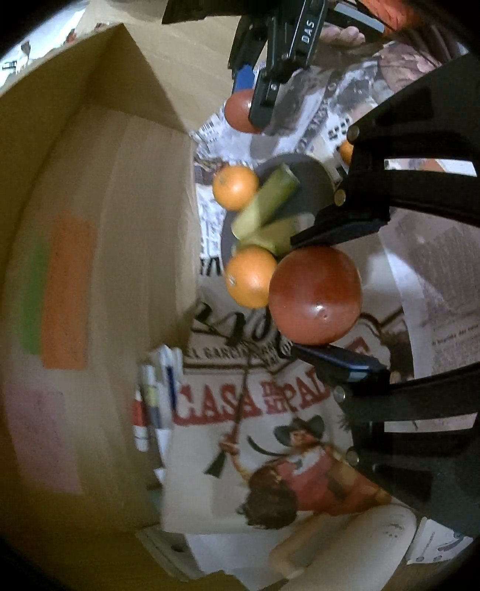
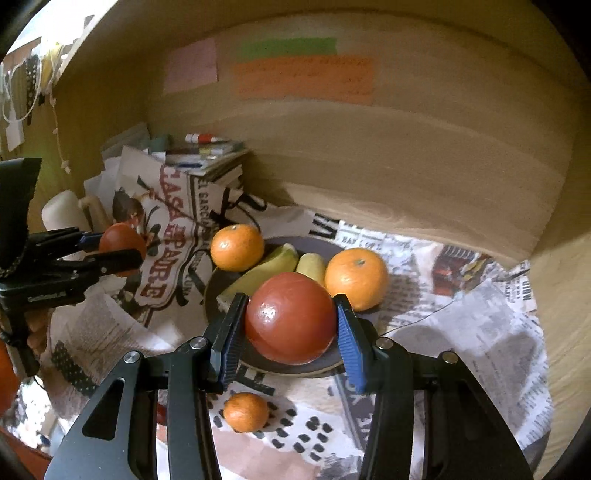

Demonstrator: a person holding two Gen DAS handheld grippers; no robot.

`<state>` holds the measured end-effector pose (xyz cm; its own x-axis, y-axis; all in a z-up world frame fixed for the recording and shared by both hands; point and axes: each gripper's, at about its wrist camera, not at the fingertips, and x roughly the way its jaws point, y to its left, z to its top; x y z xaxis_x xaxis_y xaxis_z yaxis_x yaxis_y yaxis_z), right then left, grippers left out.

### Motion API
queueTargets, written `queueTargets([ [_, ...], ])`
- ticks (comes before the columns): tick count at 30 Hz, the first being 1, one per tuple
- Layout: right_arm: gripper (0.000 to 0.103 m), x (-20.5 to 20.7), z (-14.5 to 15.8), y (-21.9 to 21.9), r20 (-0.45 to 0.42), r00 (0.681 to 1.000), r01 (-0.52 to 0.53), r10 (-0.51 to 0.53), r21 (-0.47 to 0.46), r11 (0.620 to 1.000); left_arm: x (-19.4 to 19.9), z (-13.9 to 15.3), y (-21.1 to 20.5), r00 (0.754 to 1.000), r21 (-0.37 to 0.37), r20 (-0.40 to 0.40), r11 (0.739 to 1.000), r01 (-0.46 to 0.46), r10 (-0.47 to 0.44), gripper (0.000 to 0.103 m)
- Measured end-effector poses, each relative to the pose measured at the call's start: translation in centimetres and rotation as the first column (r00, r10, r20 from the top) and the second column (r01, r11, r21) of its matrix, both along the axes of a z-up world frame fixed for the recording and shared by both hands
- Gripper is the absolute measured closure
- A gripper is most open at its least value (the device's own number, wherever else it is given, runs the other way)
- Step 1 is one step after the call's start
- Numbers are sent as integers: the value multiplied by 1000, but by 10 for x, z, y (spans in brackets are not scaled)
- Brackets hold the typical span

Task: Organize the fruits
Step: 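Carry both red tomatoes toward the dark grey plate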

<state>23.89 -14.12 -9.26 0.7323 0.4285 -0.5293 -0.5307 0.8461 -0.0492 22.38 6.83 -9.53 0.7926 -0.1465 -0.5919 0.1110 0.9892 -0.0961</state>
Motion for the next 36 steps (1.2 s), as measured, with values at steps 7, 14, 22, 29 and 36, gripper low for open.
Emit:
queueTargets([
  [7, 60, -1, 10, -13, 33, 999, 15, -15, 16, 1000, 4, 12, -20, 999, -3, 25, 999, 36, -36, 52],
  [14, 60, 7, 10, -21, 34, 999, 15, -15, 26, 1000, 19, 11, -42, 997, -1, 11, 998, 70, -70, 52],
  [22, 60, 28, 0, -23, -10, 1000, 8, -8, 32, 999, 45, 2, -66, 995, 13, -28, 995, 98, -97, 52],
  [29, 60, 43, -11, -21, -44, 999, 4, -2, 33, 999, 72, -11, -79, 991, 16, -80, 994, 111, -109, 52],
  [36, 60, 56, -21, -22, -83, 997, 10, -7, 31, 999, 96, -23, -87, 987, 24, -113, 993, 114, -111, 52],
])
